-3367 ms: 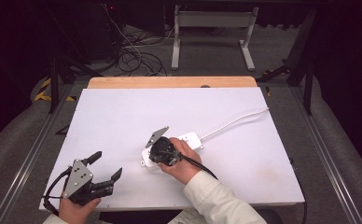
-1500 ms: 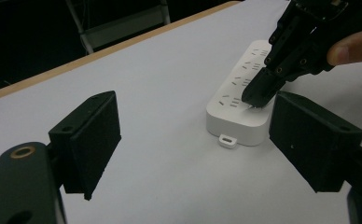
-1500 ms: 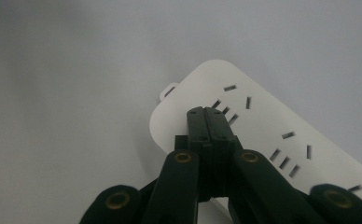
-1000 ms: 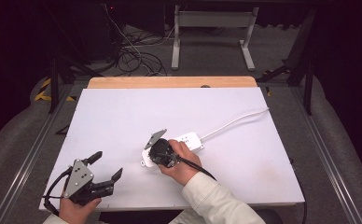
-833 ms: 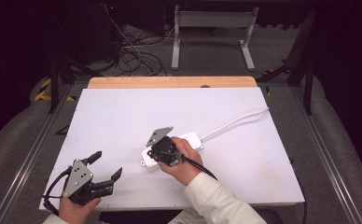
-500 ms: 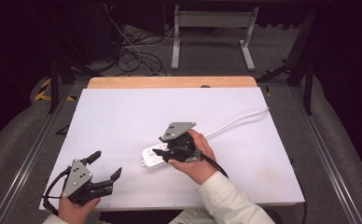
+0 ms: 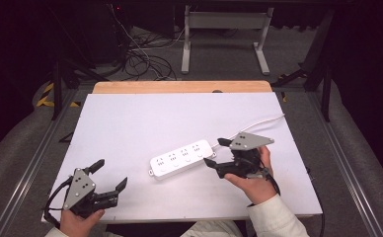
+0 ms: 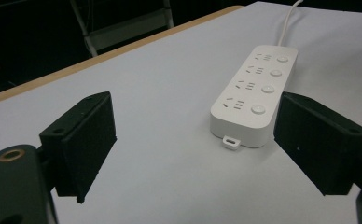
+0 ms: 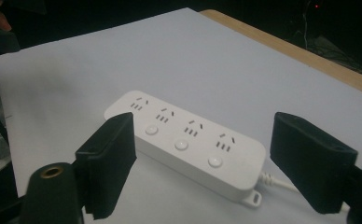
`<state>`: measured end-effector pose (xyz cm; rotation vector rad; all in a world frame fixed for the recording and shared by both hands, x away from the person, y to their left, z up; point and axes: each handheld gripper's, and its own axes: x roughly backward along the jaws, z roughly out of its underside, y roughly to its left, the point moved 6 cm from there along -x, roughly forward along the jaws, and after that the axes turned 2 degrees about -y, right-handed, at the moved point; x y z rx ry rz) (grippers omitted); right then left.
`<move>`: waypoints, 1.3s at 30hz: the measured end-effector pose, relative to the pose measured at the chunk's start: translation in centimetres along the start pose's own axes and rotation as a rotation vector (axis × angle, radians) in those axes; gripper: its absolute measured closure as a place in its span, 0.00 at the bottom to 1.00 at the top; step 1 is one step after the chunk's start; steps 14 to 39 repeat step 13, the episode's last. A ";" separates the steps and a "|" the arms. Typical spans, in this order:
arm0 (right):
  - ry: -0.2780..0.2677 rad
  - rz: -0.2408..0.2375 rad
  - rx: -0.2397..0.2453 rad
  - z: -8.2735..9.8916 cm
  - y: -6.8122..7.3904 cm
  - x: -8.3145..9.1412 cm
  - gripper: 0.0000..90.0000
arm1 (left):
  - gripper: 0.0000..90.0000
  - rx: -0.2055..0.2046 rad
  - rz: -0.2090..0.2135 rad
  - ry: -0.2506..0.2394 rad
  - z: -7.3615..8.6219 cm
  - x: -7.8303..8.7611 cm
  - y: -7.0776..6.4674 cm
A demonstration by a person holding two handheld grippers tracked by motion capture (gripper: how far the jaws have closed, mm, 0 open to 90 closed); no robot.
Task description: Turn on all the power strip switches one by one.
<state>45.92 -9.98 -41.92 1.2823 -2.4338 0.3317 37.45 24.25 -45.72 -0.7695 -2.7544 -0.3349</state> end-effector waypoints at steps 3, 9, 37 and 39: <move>-0.028 0.012 -0.027 1.9 -1.0 1.4 0.23 | 0.14 0.004 0.003 -0.002 0.1 0.1 -0.1; -0.037 0.056 -0.094 6.7 -2.6 3.5 0.21 | 0.13 0.017 0.005 0.006 0.5 0.6 0.0; 0.023 0.079 -0.115 9.6 -3.0 3.6 0.23 | 0.13 0.009 -0.006 0.012 0.8 0.5 0.3; 0.023 0.079 -0.115 9.6 -3.0 3.6 0.23 | 0.13 0.009 -0.006 0.012 0.8 0.5 0.3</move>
